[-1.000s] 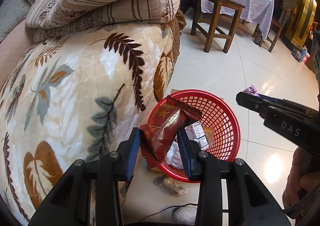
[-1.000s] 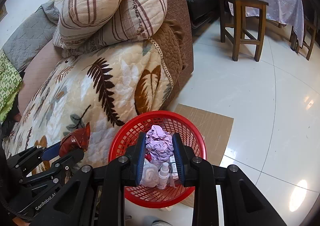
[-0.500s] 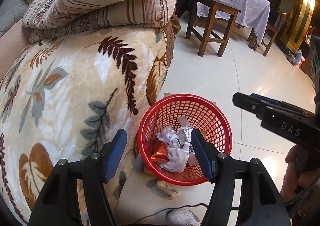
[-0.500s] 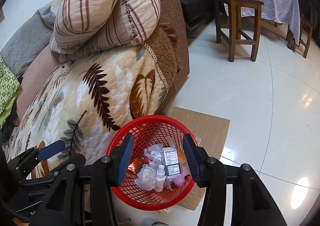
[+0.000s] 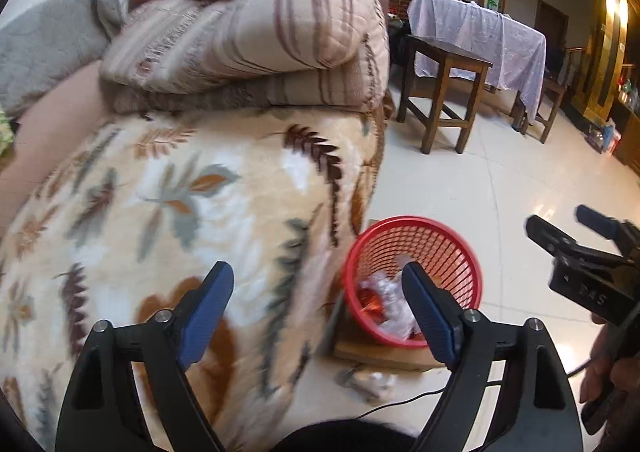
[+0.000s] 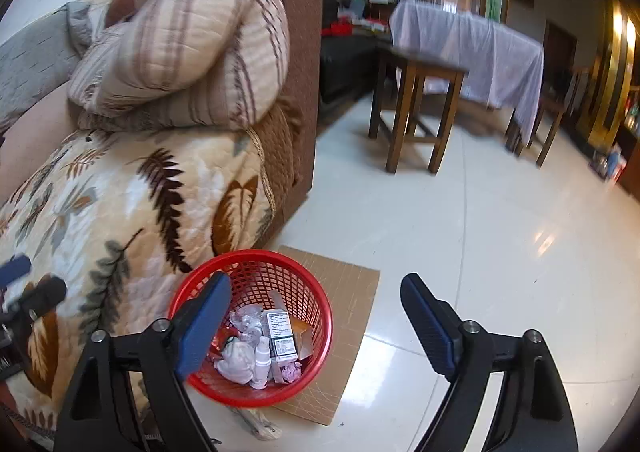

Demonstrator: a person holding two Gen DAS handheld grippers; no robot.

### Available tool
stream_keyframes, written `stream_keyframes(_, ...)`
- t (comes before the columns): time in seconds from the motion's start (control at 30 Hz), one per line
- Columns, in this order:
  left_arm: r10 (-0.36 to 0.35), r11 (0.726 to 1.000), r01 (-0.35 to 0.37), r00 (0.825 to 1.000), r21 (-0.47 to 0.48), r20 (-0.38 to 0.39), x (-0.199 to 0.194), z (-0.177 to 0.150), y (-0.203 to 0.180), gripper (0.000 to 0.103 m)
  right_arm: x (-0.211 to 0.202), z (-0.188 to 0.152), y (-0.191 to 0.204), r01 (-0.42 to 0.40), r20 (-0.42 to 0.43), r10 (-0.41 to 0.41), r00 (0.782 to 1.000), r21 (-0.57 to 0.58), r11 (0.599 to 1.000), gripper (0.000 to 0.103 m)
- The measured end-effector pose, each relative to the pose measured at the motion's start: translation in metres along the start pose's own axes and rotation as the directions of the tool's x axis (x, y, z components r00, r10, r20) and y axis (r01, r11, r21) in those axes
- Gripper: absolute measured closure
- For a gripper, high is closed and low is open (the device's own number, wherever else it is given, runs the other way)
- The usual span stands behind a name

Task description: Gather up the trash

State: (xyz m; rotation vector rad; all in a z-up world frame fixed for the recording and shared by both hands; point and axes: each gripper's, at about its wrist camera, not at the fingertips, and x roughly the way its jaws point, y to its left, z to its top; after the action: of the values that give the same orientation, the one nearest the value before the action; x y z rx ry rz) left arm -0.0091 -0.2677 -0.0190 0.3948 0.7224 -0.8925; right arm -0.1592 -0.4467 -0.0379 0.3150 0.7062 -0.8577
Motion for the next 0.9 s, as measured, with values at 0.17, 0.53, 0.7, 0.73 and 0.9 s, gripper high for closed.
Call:
stream_keyframes(0.17, 0.119, 0.993, -0.119, 0.988, -0.003, 0.095, -0.056, -0.035, 0.026, 0.006, -0.054, -0.027, 0.031, 0.033, 0.079, -0.028, 0.996, -0.056, 0.998, 0.005)
stream_keyframes(0.53, 0.287, 0.954, -0.298, 0.943, 0.043, 0.167, -0.118, -0.084, 0.029, 0.003, -0.107, -0.082, 0.067, -0.011, -0.011, 0.010, 1.000, -0.152, 0.988, 0.002)
stream_keyframes(0.7, 0.211, 0.976, -0.216, 0.963, 0.010, 0.167, -0.130, -0.094, 0.035, 0.003, -0.126, -0.096, 0.083, 0.007, 0.021, -0.003, 1.000, -0.220, 0.975, 0.002)
stream_keyframes(0.73, 0.209, 0.977, -0.212, 0.965, 0.004, 0.161, -0.131, -0.095, 0.036, 0.003, -0.127, -0.098, 0.085, 0.006, 0.015, -0.002, 1.000, -0.230, 0.973, 0.002)
stream_keyframes(0.9, 0.184, 0.983, -0.178, 0.970, -0.053, 0.156, -0.132, -0.092, 0.047, 0.003, -0.132, -0.100, 0.085, 0.022, 0.023, -0.018, 1.000, -0.232, 0.972, 0.002)
